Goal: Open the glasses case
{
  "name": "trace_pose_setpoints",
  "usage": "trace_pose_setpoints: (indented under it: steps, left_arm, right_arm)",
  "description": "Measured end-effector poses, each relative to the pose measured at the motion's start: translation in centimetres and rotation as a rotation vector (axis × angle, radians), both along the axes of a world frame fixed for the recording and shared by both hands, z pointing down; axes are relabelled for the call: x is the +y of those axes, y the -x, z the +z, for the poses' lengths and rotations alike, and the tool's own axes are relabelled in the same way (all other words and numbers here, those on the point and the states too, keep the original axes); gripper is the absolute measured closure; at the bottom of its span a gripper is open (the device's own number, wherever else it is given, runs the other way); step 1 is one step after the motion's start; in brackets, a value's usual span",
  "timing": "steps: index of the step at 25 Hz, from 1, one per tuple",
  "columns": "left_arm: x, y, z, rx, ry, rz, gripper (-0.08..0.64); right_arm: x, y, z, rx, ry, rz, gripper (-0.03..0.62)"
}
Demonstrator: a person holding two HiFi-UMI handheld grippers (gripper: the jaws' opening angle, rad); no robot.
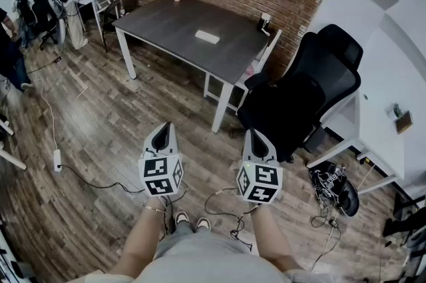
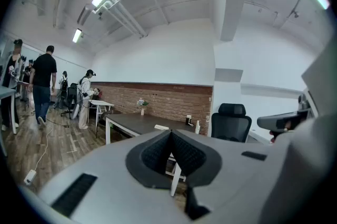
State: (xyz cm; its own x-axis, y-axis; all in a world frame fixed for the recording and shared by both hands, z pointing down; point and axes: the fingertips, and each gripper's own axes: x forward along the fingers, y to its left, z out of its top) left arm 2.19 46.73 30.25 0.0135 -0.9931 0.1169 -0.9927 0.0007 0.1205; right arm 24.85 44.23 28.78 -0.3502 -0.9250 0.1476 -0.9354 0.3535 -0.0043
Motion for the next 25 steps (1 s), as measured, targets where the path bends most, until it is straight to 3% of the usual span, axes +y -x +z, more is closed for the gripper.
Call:
trace_pose_setpoints:
  steps: [9, 14, 22, 24, 25]
  left_arm:
    - [0.2, 0.5, 0.0, 0.003, 0.000, -0.004, 0.561]
    - [0.1, 0.5, 0.0, -0.001, 0.001, 0.003, 0.561]
    - [-0.5, 1.2, -0.2, -0.006, -0.002, -0.001, 0.561]
    - [-0.6, 1.3, -0.3, -0.007, -0.003, -0.004, 0.561]
    - [-0.6, 1.5, -0.4, -0.008, -0.003, -0.004, 0.561]
  right_arm:
    - [0.1, 0.7, 0.1, 0.008, 0.000, -0.015, 0.592]
    - [0.0, 1.4, 0.1, -0.054, 0.008, -0.049, 0.591]
    - [-1.0, 1.7, 0.3, -0.064, 0.011, -0.035, 0.585]
    - [-1.2, 1.9, 0.3, -0.069, 0.014, -0.044, 0.512]
    - [-1.2, 2.0, 0.2, -0.071, 0.015, -0.045, 0.508]
